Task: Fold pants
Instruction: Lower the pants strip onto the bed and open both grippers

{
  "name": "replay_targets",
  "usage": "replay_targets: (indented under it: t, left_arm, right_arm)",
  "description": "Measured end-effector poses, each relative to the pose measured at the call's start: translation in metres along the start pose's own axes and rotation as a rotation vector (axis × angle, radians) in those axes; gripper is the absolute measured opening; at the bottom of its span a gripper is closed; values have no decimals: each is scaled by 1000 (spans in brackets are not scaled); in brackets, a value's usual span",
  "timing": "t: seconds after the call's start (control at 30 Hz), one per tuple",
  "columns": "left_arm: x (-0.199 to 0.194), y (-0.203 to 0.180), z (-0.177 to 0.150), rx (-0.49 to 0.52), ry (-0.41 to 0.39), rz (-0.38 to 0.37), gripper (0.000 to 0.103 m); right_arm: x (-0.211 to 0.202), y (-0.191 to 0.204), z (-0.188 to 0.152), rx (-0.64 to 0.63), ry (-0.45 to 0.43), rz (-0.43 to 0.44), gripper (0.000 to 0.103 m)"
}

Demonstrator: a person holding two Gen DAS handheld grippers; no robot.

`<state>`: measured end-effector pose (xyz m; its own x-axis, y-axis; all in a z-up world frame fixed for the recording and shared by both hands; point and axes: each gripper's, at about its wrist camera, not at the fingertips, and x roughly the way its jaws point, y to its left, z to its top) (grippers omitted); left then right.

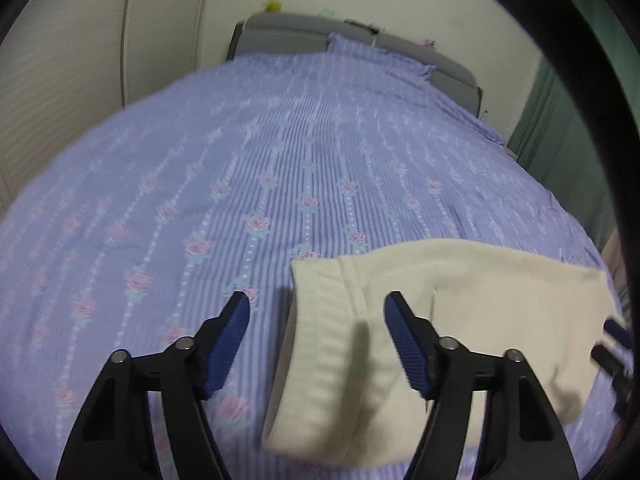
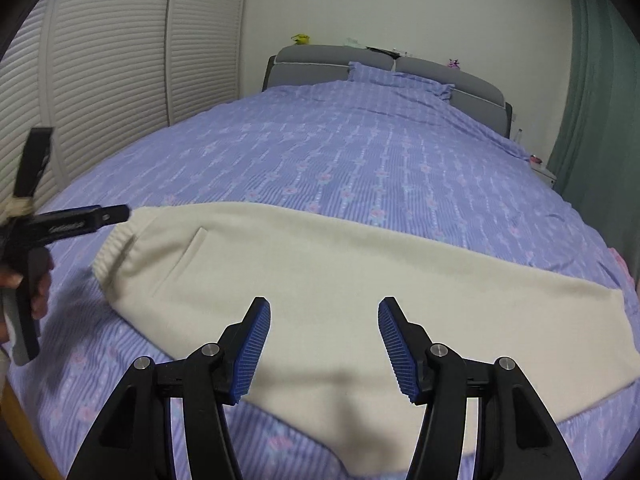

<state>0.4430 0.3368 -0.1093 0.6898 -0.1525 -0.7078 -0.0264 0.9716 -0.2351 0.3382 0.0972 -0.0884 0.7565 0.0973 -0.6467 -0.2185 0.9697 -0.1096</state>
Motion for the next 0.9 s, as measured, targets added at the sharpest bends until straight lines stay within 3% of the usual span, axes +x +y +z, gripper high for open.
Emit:
replay_targets:
  t: [0.1,0.17,0.23,0.37,0.43,0.6,0.63,0.67,0.73,0.9]
  left_arm:
    - [22,0,8,-9,68,-28,56]
    - [29,-4,5,2,99,-27,30]
    - [28,-3,4,7,80,29,14]
    - [14,1,8,-28,-21,38,11]
    - [23,6,6,-52,-11,70,11]
    - [42,8,-6,-39,32,144,19]
    - [41,6,-7,-38,35,151,28]
    - [34,6,-5,-30,25,183,47]
    - [11,0,-2,7,-49,260,68]
    - [-45,-17,-8,48,-93,273,76]
  right_arm:
    - [11,3,2,3,16,17,58]
    - [17,3,-1,15,14,34,58]
    - [23,2,-1,26,16,46,58]
    - [29,-3,-3,52,21,48,58]
    - [33,-4,-4,72,28,48,58]
    - [36,0,-7,48,51,11,58]
    - [36,-1,-7,47,52,8,58]
    - [35,-2,-7,46,50,1,58]
    - [32,-6,-7,58,45,4,58]
    - [10,-17,-11,74,15,48,59]
